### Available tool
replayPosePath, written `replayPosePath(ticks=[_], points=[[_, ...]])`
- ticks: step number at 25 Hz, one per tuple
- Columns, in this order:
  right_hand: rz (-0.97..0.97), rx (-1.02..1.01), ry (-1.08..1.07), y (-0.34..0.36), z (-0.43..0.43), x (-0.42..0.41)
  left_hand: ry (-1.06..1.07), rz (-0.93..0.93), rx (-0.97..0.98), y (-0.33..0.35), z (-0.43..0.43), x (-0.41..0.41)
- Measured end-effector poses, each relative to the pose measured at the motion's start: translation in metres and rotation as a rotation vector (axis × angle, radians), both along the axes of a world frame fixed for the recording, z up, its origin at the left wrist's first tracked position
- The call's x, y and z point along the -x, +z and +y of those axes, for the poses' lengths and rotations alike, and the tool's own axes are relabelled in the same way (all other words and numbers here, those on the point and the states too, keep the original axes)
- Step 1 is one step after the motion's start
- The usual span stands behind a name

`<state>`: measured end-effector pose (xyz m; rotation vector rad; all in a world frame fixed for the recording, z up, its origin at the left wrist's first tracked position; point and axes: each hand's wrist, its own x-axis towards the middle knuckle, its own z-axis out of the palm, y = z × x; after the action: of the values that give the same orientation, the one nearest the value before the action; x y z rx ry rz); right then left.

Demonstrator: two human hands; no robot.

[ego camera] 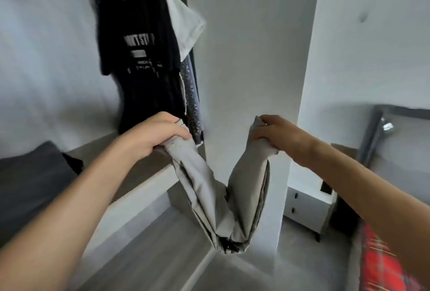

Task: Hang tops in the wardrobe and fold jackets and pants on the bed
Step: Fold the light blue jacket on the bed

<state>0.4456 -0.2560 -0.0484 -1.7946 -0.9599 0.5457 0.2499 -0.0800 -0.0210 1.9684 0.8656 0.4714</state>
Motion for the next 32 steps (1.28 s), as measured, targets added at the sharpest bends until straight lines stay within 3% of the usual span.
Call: replayPosePath(ticks=[9,20,26,32], points=[[0.023,-0.073,0.405,0.035,0.254,0.025,0.480,-0.121,0.005,0.020,0.139,0.104],[0.205,-0.119,0.759,0.058,0.464,0.041,1.053,-0.435,0.144,0.019,0.183,0.144],[0.171,-0.096,0.907,0.064,0.578,0.103,1.304,-0.567,0.069,0.007,0.209,0.180],[0.352,-0.114,1.088,0.083,0.677,0.222,1.511,-0.595,-0.066,0.018,0.229,0.226]])
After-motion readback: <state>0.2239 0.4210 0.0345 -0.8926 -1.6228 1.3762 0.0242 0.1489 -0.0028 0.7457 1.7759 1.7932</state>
